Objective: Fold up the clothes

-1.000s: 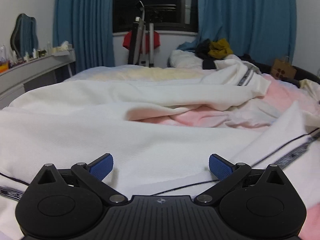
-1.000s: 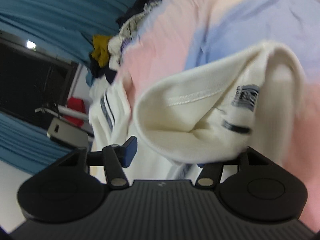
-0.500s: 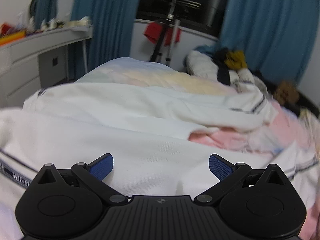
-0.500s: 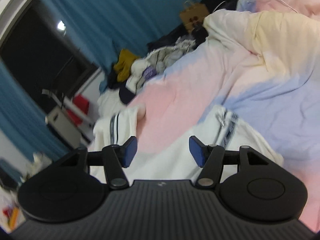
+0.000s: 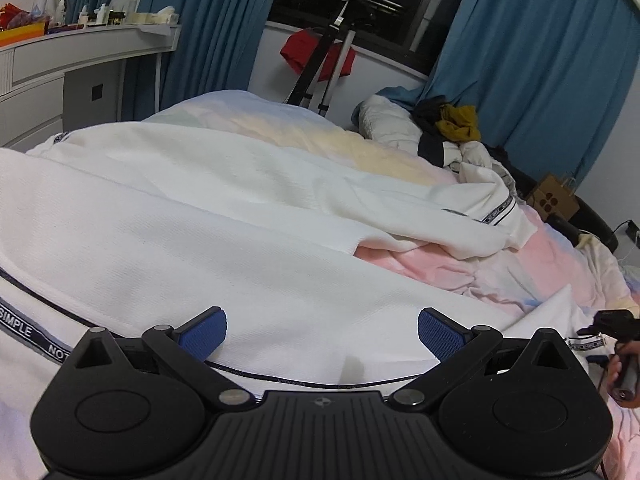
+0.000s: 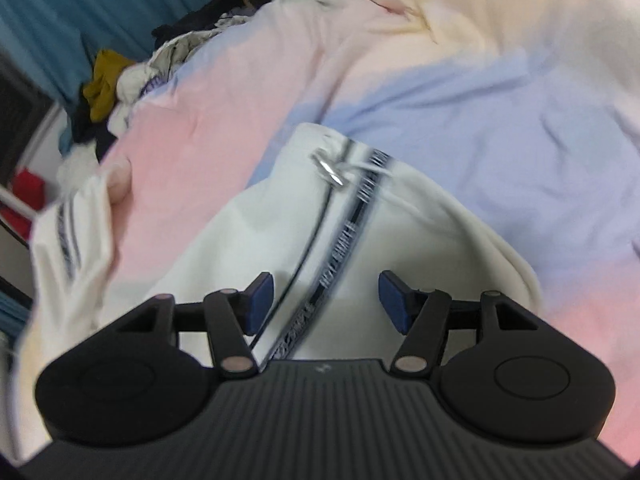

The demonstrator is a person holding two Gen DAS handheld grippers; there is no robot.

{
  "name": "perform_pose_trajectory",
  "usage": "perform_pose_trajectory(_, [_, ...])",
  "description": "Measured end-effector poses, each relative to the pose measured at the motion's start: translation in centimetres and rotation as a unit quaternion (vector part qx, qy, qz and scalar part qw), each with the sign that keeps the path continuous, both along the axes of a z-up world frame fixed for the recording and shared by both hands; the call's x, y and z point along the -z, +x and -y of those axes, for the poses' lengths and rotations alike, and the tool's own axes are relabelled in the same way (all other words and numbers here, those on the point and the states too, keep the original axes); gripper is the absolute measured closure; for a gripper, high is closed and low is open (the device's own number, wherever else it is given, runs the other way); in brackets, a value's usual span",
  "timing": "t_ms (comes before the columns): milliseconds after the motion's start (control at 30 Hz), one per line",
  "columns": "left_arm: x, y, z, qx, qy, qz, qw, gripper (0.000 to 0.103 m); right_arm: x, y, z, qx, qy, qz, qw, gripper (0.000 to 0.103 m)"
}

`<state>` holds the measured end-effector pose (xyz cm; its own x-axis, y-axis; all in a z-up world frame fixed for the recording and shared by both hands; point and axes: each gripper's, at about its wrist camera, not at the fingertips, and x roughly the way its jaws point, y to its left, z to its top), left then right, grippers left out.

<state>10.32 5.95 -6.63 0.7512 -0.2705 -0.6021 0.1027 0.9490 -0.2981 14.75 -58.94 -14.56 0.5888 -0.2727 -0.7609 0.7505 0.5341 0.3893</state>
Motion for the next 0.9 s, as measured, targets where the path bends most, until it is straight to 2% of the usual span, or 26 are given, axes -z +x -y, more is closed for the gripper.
perform_pose_trajectory(100, [0.8,0.6,0.1,0.004,-0.006,-0.006,1.0000,0.000,0.9,1.7,-0.3,-0.002,-0.034,-0.019,0.999,0.044])
perform_pose_trajectory(200, [1.3,1.2,0.2,0.008,-0.010,-0.008,0.9999,0.000,1.5,2.2,-0.6,0.009,-0.055,-0.030,0.998,0.063])
perform_pose_trajectory(300, [1.7,1.6,0.3,0.015,-0.010,-0.006,0.9998,0.000,1.3,1.7,-0.2,0.030,-0.046,-0.016,0.998,0.076])
perform_pose_trajectory(367, [1.8,1.8,0.4,0.017,-0.013,-0.004,0.9998,0.000,0.6,1.0,0.0,0.041,-0.041,0.008,0.998,0.083])
perform_pose_trajectory(433, [1.6,1.8,0.3,0.017,-0.020,0.000,0.9997,0.000,-0.4,0.3,-0.1,0.051,-0.039,0.036,0.997,0.097])
perform_pose_trajectory(533, [1.2,1.8,-0.1,0.010,-0.029,0.011,0.9995,0.000,-3.3,-0.3,-0.9,0.030,-0.065,0.080,0.994,0.097])
perform_pose_trajectory(633, [0.9,1.8,-0.8,-0.002,-0.040,0.020,0.9990,0.000,-6.6,-1.2,-1.1,0.016,-0.048,0.158,0.986,0.098])
perform_pose_trajectory(733, [0.5,1.5,-1.5,-0.011,-0.055,0.024,0.9981,0.000,-10.4,-2.1,-1.6,-0.014,-0.042,0.241,0.970,0.098])
perform_pose_trajectory(767, [0.3,1.3,-1.7,-0.012,-0.061,0.027,0.9977,0.000,-11.9,-3.1,-1.6,-0.023,-0.045,0.286,0.957,0.098])
perform_pose_trajectory(867, [-0.5,0.7,-2.2,-0.013,-0.077,0.036,0.9963,0.000,-15.2,-8.0,-1.9,-0.026,-0.075,0.411,0.908,0.098])
perform_pose_trajectory(900, [-0.7,0.5,-2.2,-0.013,-0.082,0.039,0.9958,0.000,-15.6,-9.8,-1.9,-0.011,-0.084,0.421,0.903,0.098])
